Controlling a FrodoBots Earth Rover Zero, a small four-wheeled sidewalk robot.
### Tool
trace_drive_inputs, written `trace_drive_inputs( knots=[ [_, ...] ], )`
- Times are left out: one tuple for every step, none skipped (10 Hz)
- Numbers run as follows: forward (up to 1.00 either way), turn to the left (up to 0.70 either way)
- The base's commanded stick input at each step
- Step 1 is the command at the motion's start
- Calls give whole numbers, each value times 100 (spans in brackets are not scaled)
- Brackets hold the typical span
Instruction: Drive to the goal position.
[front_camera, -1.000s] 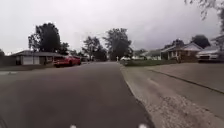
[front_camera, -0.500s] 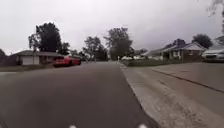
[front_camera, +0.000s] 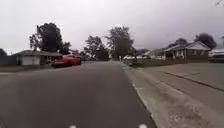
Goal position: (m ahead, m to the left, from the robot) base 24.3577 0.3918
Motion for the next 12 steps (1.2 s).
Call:
trace_drive_inputs(
  knots=[
    [100, 0],
    [100, -34],
    [100, -24],
    [100, 0],
    [100, 0],
    [100, 0],
    [100, 0],
    [100, 0],
    [100, 0],
    [100, 0],
    [100, 0],
    [100, 0]
  ],
)
